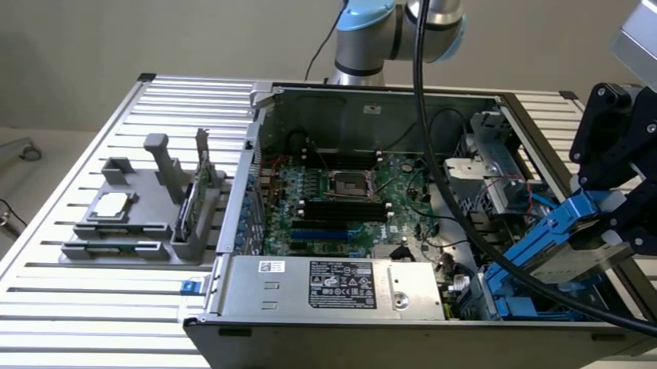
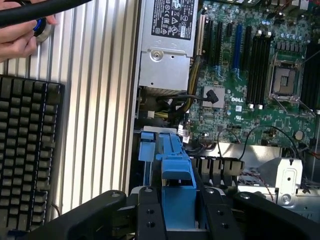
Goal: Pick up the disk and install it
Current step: 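Insert the disk into the insertion slot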
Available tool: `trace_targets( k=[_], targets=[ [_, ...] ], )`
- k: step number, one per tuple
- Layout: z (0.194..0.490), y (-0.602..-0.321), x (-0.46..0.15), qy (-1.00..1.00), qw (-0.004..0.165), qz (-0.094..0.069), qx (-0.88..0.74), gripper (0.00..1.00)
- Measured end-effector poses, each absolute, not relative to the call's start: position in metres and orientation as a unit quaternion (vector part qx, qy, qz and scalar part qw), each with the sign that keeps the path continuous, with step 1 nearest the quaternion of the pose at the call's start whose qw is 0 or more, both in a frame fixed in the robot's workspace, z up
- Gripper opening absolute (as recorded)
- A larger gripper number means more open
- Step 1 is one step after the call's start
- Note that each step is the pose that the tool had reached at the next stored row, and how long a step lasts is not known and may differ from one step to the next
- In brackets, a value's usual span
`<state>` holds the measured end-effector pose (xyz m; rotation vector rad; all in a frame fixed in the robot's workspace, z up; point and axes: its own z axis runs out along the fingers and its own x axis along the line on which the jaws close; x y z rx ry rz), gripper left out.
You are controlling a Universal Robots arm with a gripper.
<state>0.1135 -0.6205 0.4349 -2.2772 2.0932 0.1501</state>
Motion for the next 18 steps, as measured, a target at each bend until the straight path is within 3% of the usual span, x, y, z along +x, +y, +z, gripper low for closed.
trace_targets(
  k=[18],
  targets=[
    [0.4384,-0.6205,0.1151,0.673,0.034,0.057,-0.736,0.33]
  ],
)
